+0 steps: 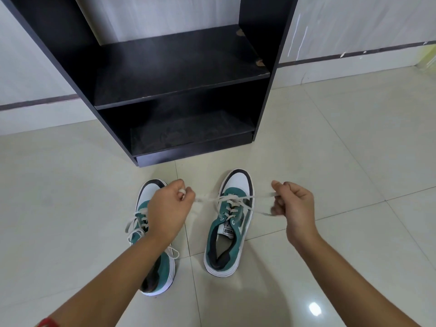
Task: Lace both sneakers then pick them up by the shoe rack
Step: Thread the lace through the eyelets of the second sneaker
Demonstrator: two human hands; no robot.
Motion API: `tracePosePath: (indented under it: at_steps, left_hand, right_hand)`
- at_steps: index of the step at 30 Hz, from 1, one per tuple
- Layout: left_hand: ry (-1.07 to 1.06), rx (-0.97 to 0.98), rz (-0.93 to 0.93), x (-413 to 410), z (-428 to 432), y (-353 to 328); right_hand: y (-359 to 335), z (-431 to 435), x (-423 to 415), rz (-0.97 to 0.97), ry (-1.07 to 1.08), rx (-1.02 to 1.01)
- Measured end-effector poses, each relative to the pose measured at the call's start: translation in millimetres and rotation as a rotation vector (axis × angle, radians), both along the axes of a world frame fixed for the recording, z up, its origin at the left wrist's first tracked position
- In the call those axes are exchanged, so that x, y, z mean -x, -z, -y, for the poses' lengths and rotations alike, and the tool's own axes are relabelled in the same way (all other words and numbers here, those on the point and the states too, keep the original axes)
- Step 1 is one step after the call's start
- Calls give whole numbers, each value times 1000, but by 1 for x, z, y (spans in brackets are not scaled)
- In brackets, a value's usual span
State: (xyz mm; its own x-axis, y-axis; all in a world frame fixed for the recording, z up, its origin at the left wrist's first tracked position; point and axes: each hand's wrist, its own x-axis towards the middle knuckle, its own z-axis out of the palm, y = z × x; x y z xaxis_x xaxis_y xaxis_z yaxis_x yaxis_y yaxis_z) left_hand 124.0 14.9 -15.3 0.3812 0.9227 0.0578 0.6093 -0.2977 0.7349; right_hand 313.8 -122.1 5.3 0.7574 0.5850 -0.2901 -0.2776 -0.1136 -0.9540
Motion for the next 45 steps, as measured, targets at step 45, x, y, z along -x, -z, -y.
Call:
tracePosePath:
  at_steps: [45]
  left_hand:
    - [538, -191, -292, 11, 16, 38]
  right_hand:
    - [36, 10, 31, 850, -785, 672]
